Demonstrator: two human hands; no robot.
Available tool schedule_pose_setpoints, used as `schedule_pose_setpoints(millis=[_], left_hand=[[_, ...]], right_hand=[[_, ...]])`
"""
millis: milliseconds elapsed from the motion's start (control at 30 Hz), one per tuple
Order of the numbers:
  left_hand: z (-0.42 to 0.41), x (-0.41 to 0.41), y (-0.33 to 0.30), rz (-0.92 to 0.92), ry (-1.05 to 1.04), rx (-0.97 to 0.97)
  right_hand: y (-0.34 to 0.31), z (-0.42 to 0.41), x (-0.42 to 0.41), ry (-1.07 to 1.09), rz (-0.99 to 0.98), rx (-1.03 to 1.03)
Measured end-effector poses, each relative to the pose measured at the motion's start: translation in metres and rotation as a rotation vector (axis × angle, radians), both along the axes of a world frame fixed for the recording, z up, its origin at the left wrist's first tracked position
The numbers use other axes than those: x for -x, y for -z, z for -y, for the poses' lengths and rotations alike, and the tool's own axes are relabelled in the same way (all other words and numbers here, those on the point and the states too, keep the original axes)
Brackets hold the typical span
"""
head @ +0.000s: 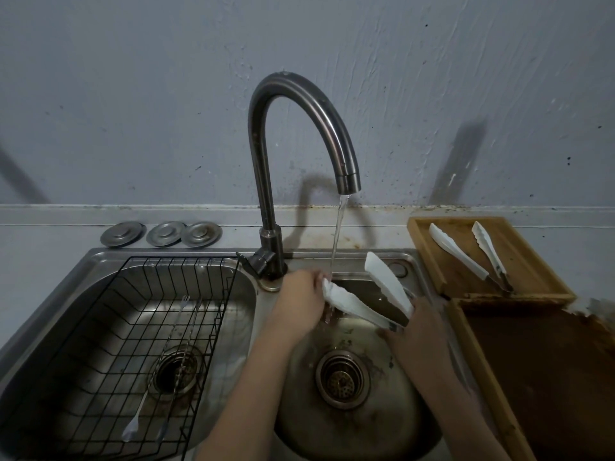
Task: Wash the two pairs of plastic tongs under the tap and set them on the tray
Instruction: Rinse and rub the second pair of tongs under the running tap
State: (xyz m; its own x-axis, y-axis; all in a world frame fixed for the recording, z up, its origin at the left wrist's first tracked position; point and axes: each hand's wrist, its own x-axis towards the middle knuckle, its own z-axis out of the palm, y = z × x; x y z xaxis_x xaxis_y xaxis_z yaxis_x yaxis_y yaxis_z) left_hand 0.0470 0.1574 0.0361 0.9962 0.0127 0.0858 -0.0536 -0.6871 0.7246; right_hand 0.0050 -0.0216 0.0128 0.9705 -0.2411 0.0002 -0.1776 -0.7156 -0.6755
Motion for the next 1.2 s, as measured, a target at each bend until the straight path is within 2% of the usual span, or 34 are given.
schedule_pose_setpoints(millis=[33, 133, 167, 267, 367, 467, 533, 667, 767, 833, 1000, 1067, 1200], left_hand=[[0.001, 0.0, -0.003, 0.028, -0.006, 0.068], [0.01, 0.004, -0.008, -0.071, 0.109, 0.597], [0.013, 0.005, -0.007, -0.09, 0.139, 0.719], [0.014, 0.002, 0.001, -0.025, 0.136, 0.806], [0.009, 0.0, 0.005, -0.072, 0.106, 1.011], [0.003, -0.001, 0.006, -0.136, 0.126, 1.022], [0.004, -0.003, 0.004, -0.177, 0.107, 0.957], [0.009, -0.003, 0.011, -0.37, 0.037, 0.895], [0.005, -0.002, 0.019, -0.416, 0.031, 0.838], [0.001, -0.002, 0.02, -0.402, -0.012, 0.919], [0.008, -0.004, 0.016, -0.271, -0.274, 1.399], [0.017, 0.0, 0.021, -0.272, -0.31, 1.436], [0.04, 0.011, 0.038, -0.486, -0.236, 1.347]], right_hand=[[0.001, -0.003, -0.001, -0.052, -0.016, 0.011], [-0.001, -0.015, -0.006, -0.189, -0.108, -0.036], [0.0, -0.02, -0.008, -0.225, -0.122, -0.052], [0.004, -0.031, -0.013, -0.321, -0.163, -0.071], [0.006, -0.03, -0.021, -0.408, -0.233, -0.104], [0.004, -0.028, -0.027, -0.438, -0.362, -0.145], [0.002, -0.031, -0.03, -0.424, -0.392, -0.177], [-0.006, -0.043, -0.033, -0.423, -0.416, -0.183], [-0.007, -0.043, -0.03, -0.415, -0.458, -0.153], [-0.007, -0.04, -0.026, -0.412, -0.478, -0.142], [-0.004, -0.036, -0.02, -0.43, -0.517, -0.103], [-0.003, -0.036, -0.02, -0.414, -0.539, -0.083], [-0.009, -0.035, -0.023, -0.402, -0.553, -0.101]])
